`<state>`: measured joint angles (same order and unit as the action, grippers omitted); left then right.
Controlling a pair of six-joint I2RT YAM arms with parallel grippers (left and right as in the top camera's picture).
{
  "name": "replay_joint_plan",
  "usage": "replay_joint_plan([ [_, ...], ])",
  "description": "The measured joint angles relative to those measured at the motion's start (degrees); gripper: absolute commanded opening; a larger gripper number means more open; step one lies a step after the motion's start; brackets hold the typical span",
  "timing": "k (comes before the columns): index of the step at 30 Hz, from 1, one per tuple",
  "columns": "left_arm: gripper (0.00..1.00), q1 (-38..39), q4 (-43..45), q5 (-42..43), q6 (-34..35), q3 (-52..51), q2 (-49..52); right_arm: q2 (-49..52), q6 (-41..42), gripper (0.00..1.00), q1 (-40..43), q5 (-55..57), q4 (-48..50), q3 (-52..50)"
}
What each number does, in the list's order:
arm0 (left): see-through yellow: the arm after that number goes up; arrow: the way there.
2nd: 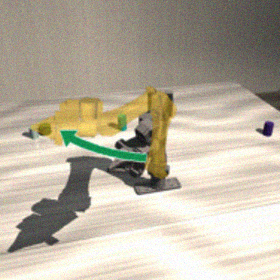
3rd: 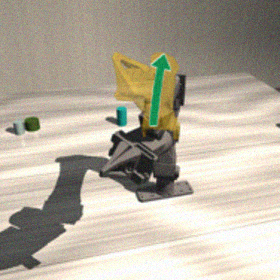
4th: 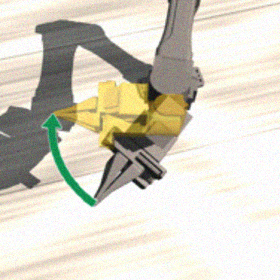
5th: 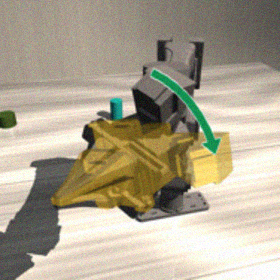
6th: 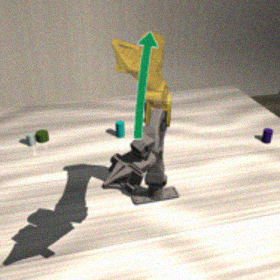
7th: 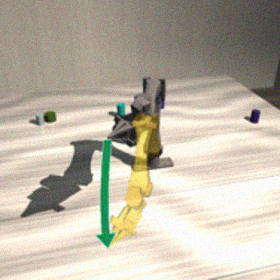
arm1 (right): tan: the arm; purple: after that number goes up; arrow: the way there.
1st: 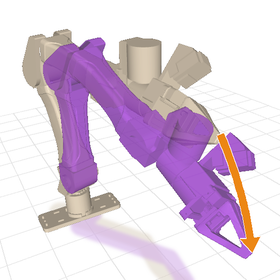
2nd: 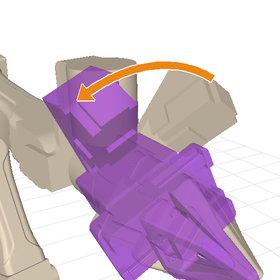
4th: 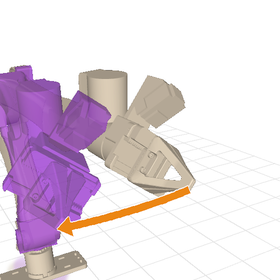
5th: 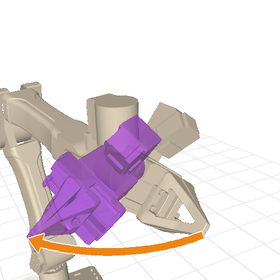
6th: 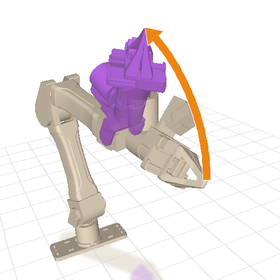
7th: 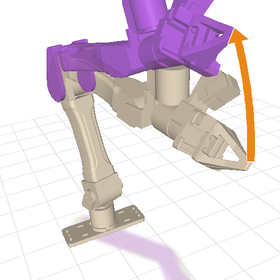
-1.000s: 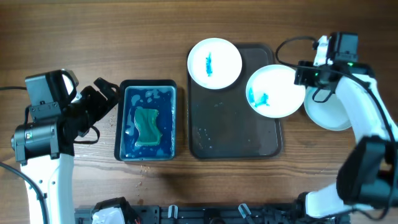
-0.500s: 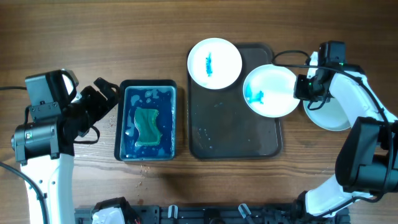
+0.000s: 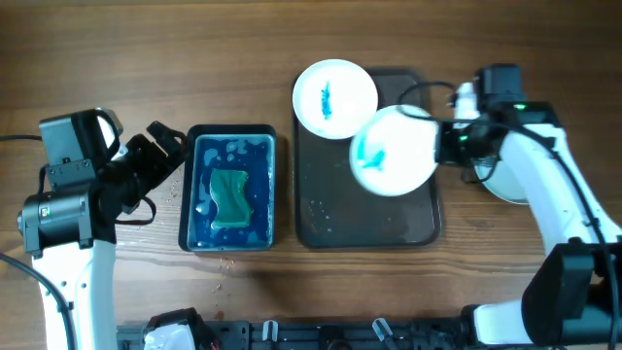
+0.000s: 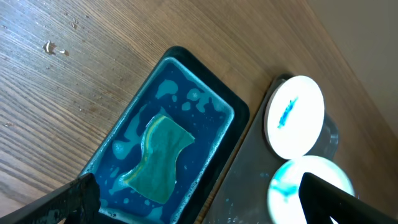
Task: Clean dirty plates on tray and stack at the side
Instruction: 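Grasp the right-side stained plate with the right gripper and pull it down, then dip and grasp the sponge in the basin with the left gripper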
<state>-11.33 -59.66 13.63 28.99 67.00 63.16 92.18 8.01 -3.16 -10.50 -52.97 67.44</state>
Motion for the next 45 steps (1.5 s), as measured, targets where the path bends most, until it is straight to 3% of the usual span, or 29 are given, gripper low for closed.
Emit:
replay_joint_plan([
  [6,1.00,0.0,0.0,0.0,0.0,0.0,0.0,0.0,10.6,0.04,-8.5,1.3,1.5,-7.3],
  [10,1.00,0.0,0.0,0.0,0.0,0.0,0.0,0.1,16.6,0.04,-9.9,3.5,6.8,-13.0],
  [18,1.00,0.0,0.0,0.0,0.0,0.0,0.0,-1.5,8.6,0.17,-9.9,1.2,10.8,-12.6],
  [22,1.00,0.0,-0.2,0.3,0.1,0.0,0.0,-8.7,6.3,0.25,-9.9,0.0,10.9,-10.8],
  [27,0.99,0.7,-2.3,4.5,-1.2,0.0,0.2,-17.0,5.1,0.27,-9.9,-0.5,9.1,-9.6],
  [30,0.86,4.1,-4.2,5.2,-3.7,-0.7,1.6,-17.9,5.1,0.26,-9.9,-0.7,6.8,-9.6],
  [34,0.85,12.4,-4.2,3.6,-5.3,-6.4,6.9,-17.6,5.1,0.27,-9.9,-0.7,6.2,-9.6],
  [36,0.75,15.8,-2.6,1.1,-4.7,-9.8,10.1,-17.4,5.1,0.26,-9.9,-0.7,6.1,-9.6],
  [38,0.73,19.2,0.7,-1.3,-4.1,-13.1,14.6,-17.3,5.1,0.27,-9.9,-0.7,6.0,-9.6],
  [42,0.46,23.3,8.6,-8.3,-1.8,-14.7,21.9,-17.2,5.2,0.26,-9.9,-0.7,5.8,-9.6],
  [45,0.38,24.5,13.5,-13.4,-0.3,-14.7,26.3,-17.2,5.4,0.26,-9.9,-0.7,5.7,-9.6],
])
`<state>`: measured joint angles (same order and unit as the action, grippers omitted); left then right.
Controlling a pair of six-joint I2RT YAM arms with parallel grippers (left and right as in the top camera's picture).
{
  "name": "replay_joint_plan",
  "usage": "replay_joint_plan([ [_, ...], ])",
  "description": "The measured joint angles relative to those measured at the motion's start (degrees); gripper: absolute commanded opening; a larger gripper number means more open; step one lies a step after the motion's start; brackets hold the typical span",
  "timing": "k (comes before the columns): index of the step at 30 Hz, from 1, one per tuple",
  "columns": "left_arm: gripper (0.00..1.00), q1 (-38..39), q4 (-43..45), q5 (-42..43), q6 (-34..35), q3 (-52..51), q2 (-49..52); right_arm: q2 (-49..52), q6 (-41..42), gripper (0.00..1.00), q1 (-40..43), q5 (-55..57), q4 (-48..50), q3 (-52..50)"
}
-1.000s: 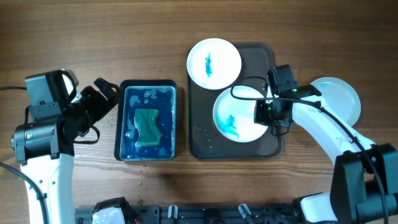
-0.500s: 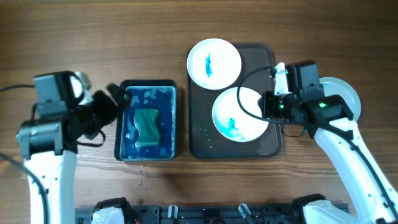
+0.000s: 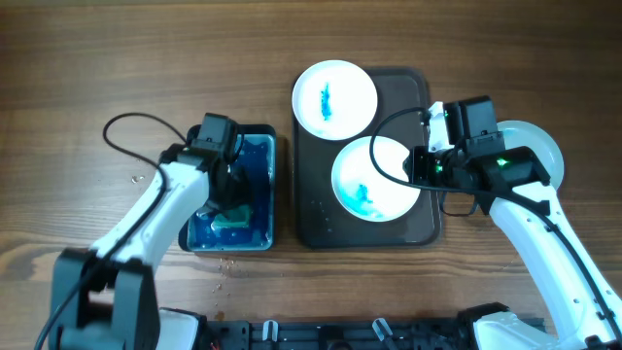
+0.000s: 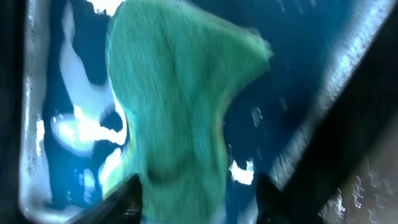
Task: Clean dirty plates on tray and stack at the side
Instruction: 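Dip and grasp the sponge in the basin with the left gripper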
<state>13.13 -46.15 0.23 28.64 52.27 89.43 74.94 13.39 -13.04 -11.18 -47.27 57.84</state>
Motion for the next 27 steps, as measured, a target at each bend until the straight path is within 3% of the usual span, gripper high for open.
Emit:
replay_joint_plan([
  [2,0.27,0.0,2.6,-2.1,0.8,0.0,2.7,0.0,0.0,0.26,0.0,0.0,-0.3,0.0],
  [3,0.04,0.0,3.3,-2.7,1.1,0.0,3.8,0.0,0.0,0.26,0.0,0.0,-0.5,0.0],
  [9,0.04,0.0,3.4,-4.0,1.4,1.1,8.8,0.0,0.0,0.26,0.0,0.0,-1.3,0.0],
  [10,0.11,0.0,3.1,-4.0,1.2,1.3,8.9,0.0,0.0,0.26,0.0,0.0,-1.4,0.0],
  [11,0.33,0.0,2.6,-3.9,1.2,1.6,8.9,0.0,0.0,0.26,0.0,0.0,-1.4,0.0],
  [14,0.59,0.0,-0.5,-3.3,0.7,3.6,9.1,0.0,0.0,0.26,0.0,0.0,-1.4,0.0],
  [17,0.66,0.0,-2.7,-2.7,0.3,6.1,8.7,0.0,0.0,0.26,0.0,0.0,-1.4,0.0],
  [24,0.54,0.0,0.2,-4.1,0.4,7.9,6.9,0.0,0.0,0.26,0.0,0.0,-1.4,0.0],
  [26,0.37,0.0,3.3,-4.8,0.3,6.6,7.0,0.0,0.0,0.26,0.0,0.0,-1.4,0.0],
  [27,0.21,0.0,4.6,-4.9,0.5,5.9,7.2,0.0,0.0,0.26,0.0,0.0,-1.4,0.0],
])
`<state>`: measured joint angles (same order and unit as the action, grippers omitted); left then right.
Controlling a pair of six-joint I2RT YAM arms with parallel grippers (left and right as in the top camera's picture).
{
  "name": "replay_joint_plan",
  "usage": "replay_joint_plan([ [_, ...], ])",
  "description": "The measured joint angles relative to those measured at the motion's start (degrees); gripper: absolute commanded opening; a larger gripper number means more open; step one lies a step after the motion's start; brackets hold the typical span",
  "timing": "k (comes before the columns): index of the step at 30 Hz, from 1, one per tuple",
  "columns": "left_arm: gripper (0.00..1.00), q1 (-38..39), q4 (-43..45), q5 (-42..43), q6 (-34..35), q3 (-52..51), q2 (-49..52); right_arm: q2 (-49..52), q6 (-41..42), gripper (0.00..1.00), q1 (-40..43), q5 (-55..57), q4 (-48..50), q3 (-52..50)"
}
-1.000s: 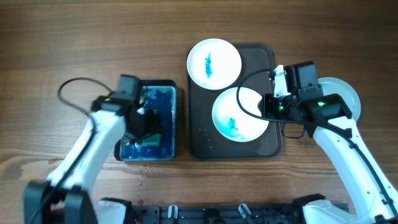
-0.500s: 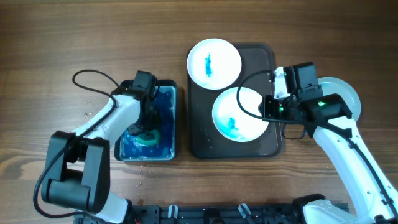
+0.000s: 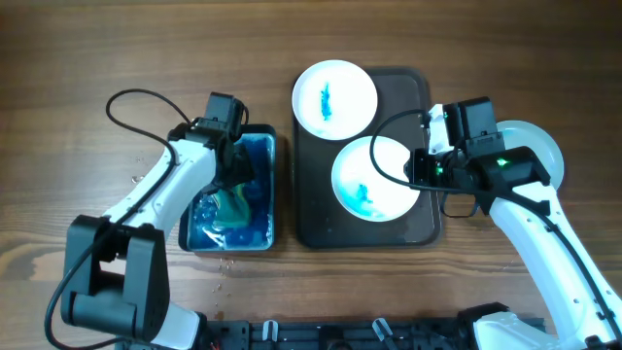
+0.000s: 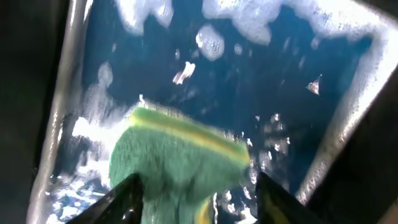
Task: Clean dirty plates on tray and stack at the side
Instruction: 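Dip and grasp the sponge in the basin with the left gripper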
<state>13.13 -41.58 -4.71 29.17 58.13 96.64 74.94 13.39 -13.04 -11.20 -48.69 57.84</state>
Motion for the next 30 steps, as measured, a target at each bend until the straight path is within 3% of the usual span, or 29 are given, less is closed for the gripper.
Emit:
replay_joint_plan([
  [1,0.04,0.0,1.6,-0.4,0.0,-1.1,0.4,0.0,0.0,0.26,0.0,0.0,0.0,0.0],
  [7,0.06,0.0,6.1,-2.1,-1.2,-3.6,2.5,0.0,0.0,0.26,0.0,0.0,-0.2,0.0],
  [8,0.24,0.0,5.8,-2.1,-1.6,-3.6,2.5,0.0,0.0,0.26,0.0,0.0,-0.2,0.0],
  [9,0.55,0.0,5.1,-2.1,-2.4,-3.0,2.5,0.0,0.0,0.26,0.0,0.0,-0.2,0.0],
  [10,0.63,0.0,3.5,-2.1,-2.9,-2.1,2.7,0.0,0.0,0.26,0.0,0.0,-0.2,0.0],
  [14,0.77,0.2,-4.3,-1.4,-3.8,3.9,2.9,0.0,0.0,0.26,0.0,0.0,-0.5,0.0],
  [16,0.78,0.2,-8.9,-1.2,-4.1,7.7,2.9,0.0,0.0,0.26,0.0,0.0,-0.6,0.0],
  [17,0.77,0.2,-10.3,-0.9,-4.3,8.9,2.7,0.0,0.0,0.26,0.0,0.0,-0.6,0.0],
  [21,0.52,0.2,-16.5,2.1,-4.5,10.9,1.7,0.0,0.0,0.27,0.0,0.0,-0.6,0.0],
  [25,0.50,0.2,-20.4,5.5,-4.7,8.9,1.6,0.0,0.0,0.27,0.0,0.0,-0.6,0.0],
  [27,0.43,0.2,-20.3,6.4,-4.7,7.5,1.6,0.0,0.0,0.27,0.0,0.0,-0.6,0.0],
  [30,0.17,0.3,-14.5,8.2,-3.6,0.7,1.3,0.0,0.0,0.27,0.0,0.0,-0.6,0.0],
])
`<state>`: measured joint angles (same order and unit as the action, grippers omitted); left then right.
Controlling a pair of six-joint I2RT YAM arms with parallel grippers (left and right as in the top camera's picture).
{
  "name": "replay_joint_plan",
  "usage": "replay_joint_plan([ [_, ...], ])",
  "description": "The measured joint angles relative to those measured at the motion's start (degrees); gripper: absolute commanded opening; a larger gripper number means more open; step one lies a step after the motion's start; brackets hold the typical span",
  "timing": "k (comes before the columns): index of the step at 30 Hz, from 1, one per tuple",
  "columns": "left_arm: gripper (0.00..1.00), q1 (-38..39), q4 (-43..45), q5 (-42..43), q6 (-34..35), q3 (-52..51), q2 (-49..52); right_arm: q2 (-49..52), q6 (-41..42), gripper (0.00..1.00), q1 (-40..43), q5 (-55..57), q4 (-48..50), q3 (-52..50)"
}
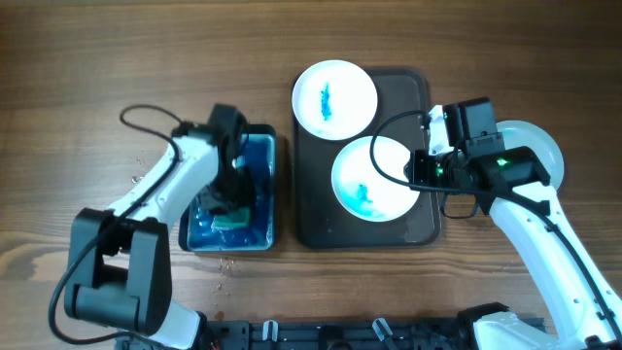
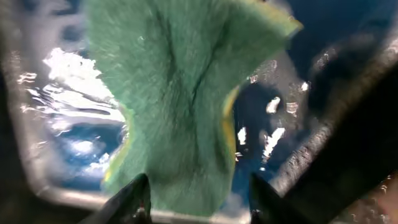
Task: Clean dirty plates on tray and stack at the side
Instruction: 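Dip and grasp the sponge in the basin with the left gripper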
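A green sponge [image 2: 180, 106] hangs between the fingers of my left gripper [image 2: 196, 186], which is shut on it inside the blue soapy tub [image 1: 264, 146]. In the overhead view the left gripper [image 1: 231, 192] sits over the tub's near half, with the sponge [image 1: 231, 218] below it. My right gripper [image 1: 420, 167] is shut on the right rim of a white plate with a blue smear [image 1: 369, 180], over the dark tray [image 1: 316, 219]. A second smeared plate [image 1: 334, 99] lies at the tray's far left corner.
A white plate [image 1: 535, 146] lies on the table right of the tray, partly under my right arm. The tub stands directly left of the tray. Water drops spot the wood near the tub's front left. A cable loops from the left arm.
The sponge was held up on edge over the tub's middle; now it hangs lower, near the tub's front rim, close to the suds. The right gripper and its plate have not moved.
First my left gripper stood open left of the tub, with the sponge lying flat in it, and the right held a plate above the tray's right side. Then the left was in the tub around the sponge, the plate over the tray's middle. The sponge has stayed gripped.
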<state>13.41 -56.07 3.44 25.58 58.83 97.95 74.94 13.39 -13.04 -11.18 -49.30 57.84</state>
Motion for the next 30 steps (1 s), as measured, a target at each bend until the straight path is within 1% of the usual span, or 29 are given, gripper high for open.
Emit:
replay_joint_plan([
  [1,0.04,0.0,2.4,0.0,0.1,-2.2,0.0,0.0,0.0,0.27,0.0,0.0,0.1,0.0],
  [2,0.04,0.0,5.7,-0.3,0.3,-4.7,-0.3,0.0,0.0,0.27,0.0,0.0,0.0,0.0],
  [4,0.04,0.0,8.4,-0.9,0.5,-6.4,-1.1,0.0,0.0,0.27,0.0,0.0,0.1,0.0],
  [6,0.04,0.0,9.6,-1.9,0.5,-7.4,-1.9,0.0,0.0,0.27,0.0,0.0,0.0,0.0],
  [9,0.04,0.4,8.9,-3.3,0.5,-6.8,-1.9,0.0,0.0,0.27,0.0,0.0,0.0,0.0],
  [10,0.11,0.4,7.1,-3.9,0.5,-5.8,-1.7,0.0,0.0,0.27,0.0,0.0,0.0,0.0],
  [12,0.31,0.3,3.4,-5.2,0.2,-3.1,-1.3,0.0,0.0,0.27,0.0,0.0,0.0,0.0],
  [13,0.35,0.3,0.9,-5.7,0.2,-1.3,-1.2,0.0,0.0,0.27,0.0,0.0,0.0,0.0],
  [14,0.43,0.3,-1.3,-6.2,0.3,1.1,-1.2,0.0,0.0,0.27,0.0,0.0,0.0,0.0],
  [15,0.47,0.3,-3.5,-6.6,0.4,3.8,-1.2,0.0,0.0,0.27,0.0,0.0,0.0,0.0],
  [16,0.49,0.3,-4.5,-6.9,0.2,5.6,-1.2,0.0,0.0,0.27,0.0,0.0,0.0,0.0],
  [18,0.49,0.2,-6.0,-7.4,0.4,8.7,-1.5,0.0,0.0,0.28,0.0,0.0,-0.1,0.0],
  [21,0.49,0.2,-6.8,-7.8,0.4,9.6,-1.9,0.0,0.0,0.31,0.0,0.0,-0.2,0.0],
  [25,0.50,0.2,-4.5,-8.1,0.4,7.0,-1.9,0.0,1.3,0.40,0.0,1.7,-1.0,0.0],
  [26,0.49,0.2,-2.5,-8.1,0.4,5.4,-1.9,0.0,2.2,0.43,0.0,2.9,-1.3,0.0],
  [27,0.45,0.2,-0.3,-8.1,0.4,3.5,-1.9,0.0,3.1,0.48,0.0,4.1,-1.5,0.0],
  [28,0.39,0.2,1.4,-8.1,0.4,1.9,-1.9,0.0,3.6,0.50,0.0,5.0,-1.5,0.0],
  [29,0.27,0.2,3.4,-8.1,0.5,0.3,-1.9,0.0,4.1,0.52,0.0,5.9,-1.5,0.0],
  [30,0.15,0.2,7.4,-8.2,0.5,-2.7,-1.9,0.0,4.6,0.53,0.0,6.7,-1.4,0.0],
])
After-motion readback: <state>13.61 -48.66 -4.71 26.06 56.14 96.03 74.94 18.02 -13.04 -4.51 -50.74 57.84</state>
